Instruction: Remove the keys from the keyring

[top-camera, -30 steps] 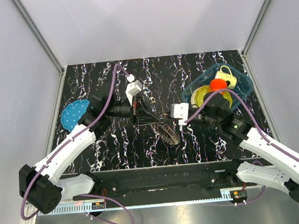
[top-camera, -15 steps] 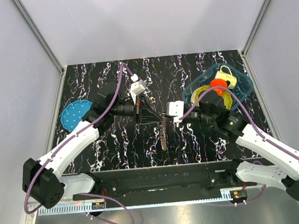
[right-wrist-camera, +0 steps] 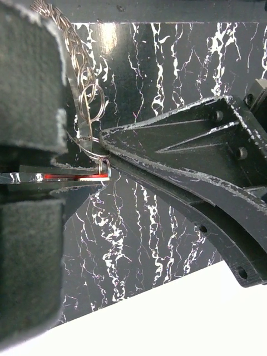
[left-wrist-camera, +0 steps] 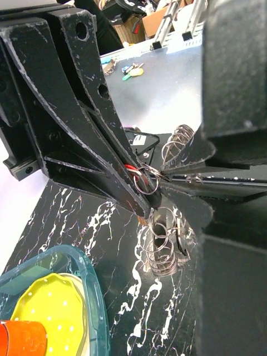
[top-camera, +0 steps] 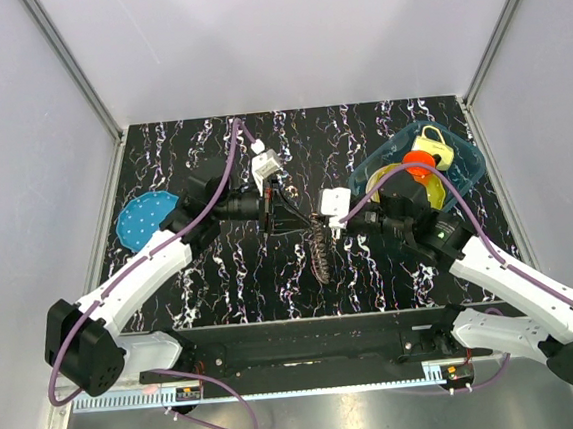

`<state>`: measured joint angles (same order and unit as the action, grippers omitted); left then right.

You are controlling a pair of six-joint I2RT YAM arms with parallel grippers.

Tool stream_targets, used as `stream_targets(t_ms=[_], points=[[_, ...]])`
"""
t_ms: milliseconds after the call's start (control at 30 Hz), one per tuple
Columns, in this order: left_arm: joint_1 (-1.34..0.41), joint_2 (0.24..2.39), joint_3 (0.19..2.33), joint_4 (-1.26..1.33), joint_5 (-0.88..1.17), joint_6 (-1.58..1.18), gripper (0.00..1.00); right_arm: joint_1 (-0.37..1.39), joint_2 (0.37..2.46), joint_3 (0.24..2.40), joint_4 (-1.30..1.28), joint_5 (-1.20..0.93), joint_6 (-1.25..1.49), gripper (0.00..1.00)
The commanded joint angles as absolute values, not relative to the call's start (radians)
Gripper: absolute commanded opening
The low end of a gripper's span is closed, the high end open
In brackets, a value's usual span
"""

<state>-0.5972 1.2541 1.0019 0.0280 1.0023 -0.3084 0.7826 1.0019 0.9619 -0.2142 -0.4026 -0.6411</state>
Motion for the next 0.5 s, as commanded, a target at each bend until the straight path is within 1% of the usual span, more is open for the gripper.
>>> stream_targets(t_ms=[0, 67, 167, 300, 467], points=[[-0.577, 1.224, 1.025, 0.097, 0.924, -0.313, 0.21, 0.784, 0.980, 1.003, -0.158, -0.403, -0.577, 0.00], [-0.557, 1.200, 1.028, 0.077, 0.914, -0.284, 0.24, 0.784, 0.980, 1.005, -0.170, -0.390, -0.569, 0.00], [-0.525, 1.171, 1.048, 0.017, 0.884, -0.233, 0.31, 0.784, 0.985, 1.015, -0.193, -0.373, -0.551, 0.00], [-0.502, 1.141, 1.071, -0.106, 0.775, -0.147, 0.41, 0.782, 0.997, 1.040, -0.233, -0.357, -0.515, 0.00], [-0.503, 1.098, 1.049, -0.127, 0.687, -0.074, 0.45, 0.784, 1.043, 1.092, -0.304, -0.341, -0.457, 0.00]])
